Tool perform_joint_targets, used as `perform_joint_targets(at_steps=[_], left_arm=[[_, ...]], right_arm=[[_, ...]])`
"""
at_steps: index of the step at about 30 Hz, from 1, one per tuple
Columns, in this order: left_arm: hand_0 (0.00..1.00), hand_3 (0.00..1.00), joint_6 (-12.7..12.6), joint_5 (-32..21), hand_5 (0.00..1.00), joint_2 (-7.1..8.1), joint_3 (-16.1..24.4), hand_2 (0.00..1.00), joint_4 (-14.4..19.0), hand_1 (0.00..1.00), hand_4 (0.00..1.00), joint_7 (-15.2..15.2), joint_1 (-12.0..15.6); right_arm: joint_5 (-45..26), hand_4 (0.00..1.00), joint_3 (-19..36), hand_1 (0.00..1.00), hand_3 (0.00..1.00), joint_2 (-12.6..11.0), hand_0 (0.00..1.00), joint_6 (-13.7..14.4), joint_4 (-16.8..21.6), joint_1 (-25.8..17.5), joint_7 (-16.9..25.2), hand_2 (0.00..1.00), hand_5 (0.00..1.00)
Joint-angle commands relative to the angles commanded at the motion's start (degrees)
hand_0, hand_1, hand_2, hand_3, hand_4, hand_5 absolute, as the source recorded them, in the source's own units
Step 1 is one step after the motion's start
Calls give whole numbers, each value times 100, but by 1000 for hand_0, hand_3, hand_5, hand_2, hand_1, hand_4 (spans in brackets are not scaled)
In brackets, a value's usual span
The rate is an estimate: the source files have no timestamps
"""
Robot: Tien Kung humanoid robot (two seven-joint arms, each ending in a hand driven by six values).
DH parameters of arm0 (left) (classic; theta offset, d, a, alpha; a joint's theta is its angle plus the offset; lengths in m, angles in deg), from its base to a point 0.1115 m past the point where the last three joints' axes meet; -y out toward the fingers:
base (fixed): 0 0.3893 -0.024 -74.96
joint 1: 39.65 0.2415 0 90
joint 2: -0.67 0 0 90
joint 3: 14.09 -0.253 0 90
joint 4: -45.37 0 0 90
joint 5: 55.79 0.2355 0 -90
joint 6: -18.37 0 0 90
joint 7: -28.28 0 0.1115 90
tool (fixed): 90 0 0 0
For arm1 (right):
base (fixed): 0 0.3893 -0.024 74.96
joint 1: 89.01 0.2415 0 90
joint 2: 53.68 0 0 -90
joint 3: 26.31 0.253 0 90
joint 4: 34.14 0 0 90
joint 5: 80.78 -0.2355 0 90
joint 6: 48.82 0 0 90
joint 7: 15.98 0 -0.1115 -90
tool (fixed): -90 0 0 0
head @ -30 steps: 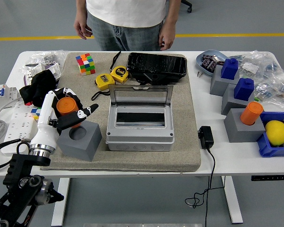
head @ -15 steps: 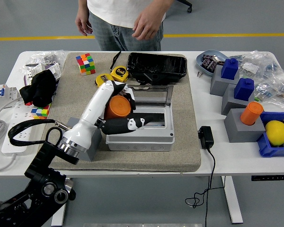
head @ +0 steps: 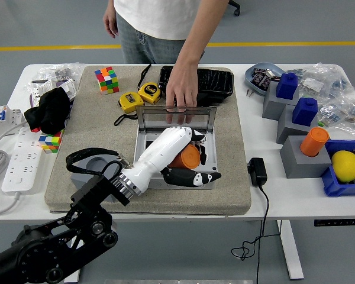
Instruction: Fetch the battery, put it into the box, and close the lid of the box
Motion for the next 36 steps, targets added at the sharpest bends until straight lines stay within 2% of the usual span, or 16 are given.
perform_joint_targets(at_steps=[6, 13, 15, 20, 21, 26, 27, 28, 32, 33, 36], left_arm=[[72, 2, -161, -82, 245, -263, -101, 8, -817, 2, 787, -140, -371], [71, 2, -266, -125, 253, -478, -39, 9, -1507, 2, 789, -247, -710], [71, 2, -287, -148, 286, -526, -11, 10, -1659, 2, 807, -280, -768], [71, 2, -348, -128, 286, -707, 128, 10, -2094, 2, 807, -363, -906], [76, 5, -349, -122, 312, -728, 132, 10, -2153, 2, 824, -367, -922], [76, 5, -363, -68, 312, -737, 71, 10, -2196, 2, 824, -389, -905], [102, 52, -349, -48, 406, -735, 59, 65, -2190, 2, 898, -398, -897], [102, 52, -330, -24, 406, -731, 54, 65, -2181, 2, 898, -406, -893], [102, 52, -102, 84, 406, -707, 95, 65, -2127, 2, 898, -408, -886], [362, 423, -84, 89, 430, -705, 99, 295, -2125, 354, 998, -408, -885], [362, 423, 127, 82, 430, -693, 159, 295, -2148, 354, 998, -433, -877]], right_arm=[[20, 998, -16, 833, 804, 6, 937, -15, 13, 33, -1, 797, 998], [-46, 998, -131, 832, 804, -1, 938, -20, 8, 37, -3, 797, 998], [-62, 998, -157, 831, 803, -2, 939, -19, 4, 36, -4, 797, 998], [-98, 998, -225, 831, 803, -2, 939, -29, 4, 28, -7, 797, 998], [-95, 998, -226, 831, 804, 0, 939, -32, 6, 29, -8, 796, 998], [-84, 998, -218, 831, 804, 2, 939, -46, 14, 24, -9, 796, 998], [-94, 998, -227, 831, 804, 2, 939, -46, 10, 20, -9, 795, 998], [-101, 998, -234, 831, 804, 1, 939, -47, 8, 18, -9, 795, 998], [-105, 998, -240, 831, 804, -4, 939, -55, 8, 25, -12, 795, 998], [-105, 998, -240, 829, 803, -4, 938, -55, 7, 26, -12, 791, 998], [-93, 998, -217, 829, 803, -1, 938, -64, 12, 32, -15, 791, 998]])
